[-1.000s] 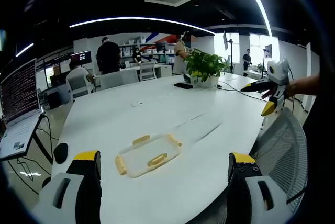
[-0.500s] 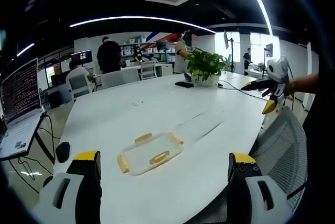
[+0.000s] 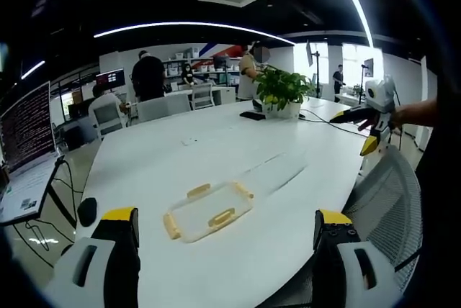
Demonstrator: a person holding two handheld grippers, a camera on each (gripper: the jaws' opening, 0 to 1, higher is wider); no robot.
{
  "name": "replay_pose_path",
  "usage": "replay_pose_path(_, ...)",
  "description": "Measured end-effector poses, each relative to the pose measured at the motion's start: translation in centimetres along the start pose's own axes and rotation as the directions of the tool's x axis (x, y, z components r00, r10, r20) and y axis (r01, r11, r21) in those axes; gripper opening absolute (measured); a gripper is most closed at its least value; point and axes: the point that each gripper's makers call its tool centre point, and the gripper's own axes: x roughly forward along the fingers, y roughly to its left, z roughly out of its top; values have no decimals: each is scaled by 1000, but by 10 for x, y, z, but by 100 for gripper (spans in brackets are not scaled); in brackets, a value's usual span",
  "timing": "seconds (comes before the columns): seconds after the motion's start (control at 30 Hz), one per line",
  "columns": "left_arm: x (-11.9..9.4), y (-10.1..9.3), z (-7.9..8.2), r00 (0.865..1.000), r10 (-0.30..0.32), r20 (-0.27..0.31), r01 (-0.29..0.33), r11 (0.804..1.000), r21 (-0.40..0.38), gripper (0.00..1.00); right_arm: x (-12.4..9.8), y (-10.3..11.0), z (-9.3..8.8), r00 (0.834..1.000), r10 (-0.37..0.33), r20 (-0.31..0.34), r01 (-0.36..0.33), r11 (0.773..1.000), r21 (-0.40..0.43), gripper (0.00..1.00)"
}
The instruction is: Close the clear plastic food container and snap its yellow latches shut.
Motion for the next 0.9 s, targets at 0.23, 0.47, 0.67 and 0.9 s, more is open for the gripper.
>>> replay_pose_path(0.23,2,0,-2,1000,-19,-12,19,1000,3,97,3,3,2,999,35,-11,-35,999,-10,99)
replay_pose_path(0.47,7,2,-5,999,-34,-16,34,999,0,97,8,7,4,997,71,-24,-72,997,-17,98)
replay_pose_path(0.67,12,3,-7,998,-50,-27,51,999,9,97,15,8,7,994,99,-36,-100,994,-33,97)
replay_pose_path(0.9,16,9,-9,998,-59,-35,60,998,11,97,23,5,11,992,119,-43,-121,991,-50,96)
